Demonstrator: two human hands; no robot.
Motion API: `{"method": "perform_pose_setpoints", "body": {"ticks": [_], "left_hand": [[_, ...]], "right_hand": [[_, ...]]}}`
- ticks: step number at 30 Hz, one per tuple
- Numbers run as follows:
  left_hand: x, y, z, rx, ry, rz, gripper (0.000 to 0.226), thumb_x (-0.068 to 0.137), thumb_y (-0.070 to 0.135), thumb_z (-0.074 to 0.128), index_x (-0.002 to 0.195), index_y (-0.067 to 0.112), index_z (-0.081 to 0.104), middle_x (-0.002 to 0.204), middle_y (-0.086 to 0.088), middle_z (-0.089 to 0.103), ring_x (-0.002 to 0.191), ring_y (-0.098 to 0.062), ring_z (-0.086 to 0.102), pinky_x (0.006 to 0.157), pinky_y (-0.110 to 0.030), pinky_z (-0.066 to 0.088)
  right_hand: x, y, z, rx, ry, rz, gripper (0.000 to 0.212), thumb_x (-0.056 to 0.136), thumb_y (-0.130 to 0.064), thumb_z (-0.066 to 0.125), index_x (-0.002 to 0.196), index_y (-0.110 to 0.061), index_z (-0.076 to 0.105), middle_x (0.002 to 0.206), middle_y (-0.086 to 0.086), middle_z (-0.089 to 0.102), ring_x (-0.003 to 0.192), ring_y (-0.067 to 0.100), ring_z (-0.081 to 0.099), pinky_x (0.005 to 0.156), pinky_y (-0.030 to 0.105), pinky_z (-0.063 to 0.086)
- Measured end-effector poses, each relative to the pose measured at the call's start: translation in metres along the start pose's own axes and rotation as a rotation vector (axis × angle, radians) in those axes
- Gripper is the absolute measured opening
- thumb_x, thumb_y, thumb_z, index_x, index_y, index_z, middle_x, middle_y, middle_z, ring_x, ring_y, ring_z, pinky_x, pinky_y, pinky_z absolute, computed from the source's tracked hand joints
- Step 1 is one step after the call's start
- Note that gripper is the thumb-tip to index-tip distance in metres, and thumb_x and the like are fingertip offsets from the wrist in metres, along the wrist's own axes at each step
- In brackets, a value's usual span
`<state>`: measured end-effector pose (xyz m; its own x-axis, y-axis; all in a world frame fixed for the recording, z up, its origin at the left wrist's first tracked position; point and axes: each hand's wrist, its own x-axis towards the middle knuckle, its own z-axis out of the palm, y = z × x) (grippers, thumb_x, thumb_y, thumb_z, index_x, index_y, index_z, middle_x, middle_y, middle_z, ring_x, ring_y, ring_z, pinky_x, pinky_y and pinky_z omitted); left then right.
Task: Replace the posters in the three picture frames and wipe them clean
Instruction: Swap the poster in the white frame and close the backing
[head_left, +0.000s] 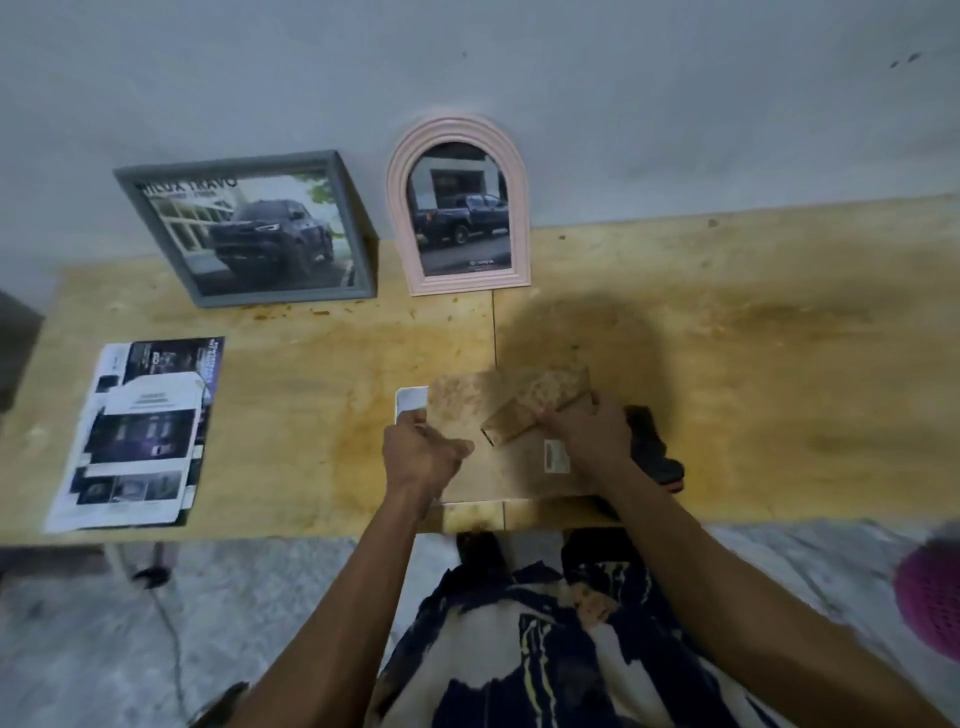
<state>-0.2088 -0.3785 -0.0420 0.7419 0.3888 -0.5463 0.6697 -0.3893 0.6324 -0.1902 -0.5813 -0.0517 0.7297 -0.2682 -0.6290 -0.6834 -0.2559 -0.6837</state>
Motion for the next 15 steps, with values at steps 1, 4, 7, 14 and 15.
{"method": "perform_pose_setpoints", "body": {"ticks": [1, 4, 7, 14, 15], "left_hand": [[-0.001, -0.008, -0.005, 0.008, -0.013, 0.011, 0.04, 0.073, 0.017, 0.088, 0.1, 0.012, 0.059, 0.073, -0.001, 0.061, 0.063, -0.01, 0.054, 0.066, -0.028, 0.043], [0.001, -0.032, -0.015, 0.082, -0.026, 0.029, 0.055, 0.079, 0.028, 0.083, 0.125, 0.009, 0.062, 0.114, -0.008, 0.067, 0.101, -0.023, 0.065, 0.081, -0.028, 0.049], [0.006, -0.046, -0.024, 0.119, 0.026, 0.075, 0.05, 0.084, 0.026, 0.076, 0.127, 0.006, 0.061, 0.121, -0.013, 0.064, 0.109, -0.03, 0.063, 0.081, -0.027, 0.045], [0.024, -0.054, -0.036, 0.245, 0.077, 0.088, 0.007, 0.086, 0.012, 0.064, 0.092, 0.014, 0.062, 0.099, -0.012, 0.069, 0.093, -0.034, 0.064, 0.067, -0.03, 0.042], [0.025, -0.055, -0.037, 0.248, 0.063, 0.093, 0.008, 0.085, 0.011, 0.064, 0.085, 0.017, 0.06, 0.095, -0.011, 0.069, 0.091, -0.034, 0.064, 0.067, -0.03, 0.042]], "right_hand": [[-0.005, 0.003, 0.005, -0.015, 0.016, -0.002, 0.084, 0.076, -0.045, 0.079, 0.141, -0.013, 0.037, 0.136, 0.009, 0.05, 0.119, 0.031, 0.052, 0.093, 0.044, 0.049], [-0.016, 0.012, 0.012, -0.038, 0.076, -0.022, 0.076, 0.081, -0.033, 0.077, 0.141, -0.009, 0.037, 0.138, 0.01, 0.048, 0.122, 0.032, 0.05, 0.088, 0.039, 0.045], [-0.022, 0.016, 0.013, -0.033, 0.133, -0.056, 0.078, 0.08, -0.032, 0.078, 0.142, -0.011, 0.037, 0.138, 0.01, 0.05, 0.118, 0.03, 0.054, 0.084, 0.036, 0.046], [-0.005, 0.007, 0.005, -0.104, 0.186, -0.065, 0.068, 0.079, -0.041, 0.077, 0.131, -0.014, 0.042, 0.125, 0.009, 0.053, 0.098, 0.025, 0.054, 0.071, 0.038, 0.046], [-0.003, 0.006, 0.005, -0.119, 0.199, -0.062, 0.068, 0.077, -0.045, 0.077, 0.128, -0.016, 0.043, 0.124, 0.01, 0.054, 0.095, 0.025, 0.054, 0.069, 0.038, 0.047]]}}
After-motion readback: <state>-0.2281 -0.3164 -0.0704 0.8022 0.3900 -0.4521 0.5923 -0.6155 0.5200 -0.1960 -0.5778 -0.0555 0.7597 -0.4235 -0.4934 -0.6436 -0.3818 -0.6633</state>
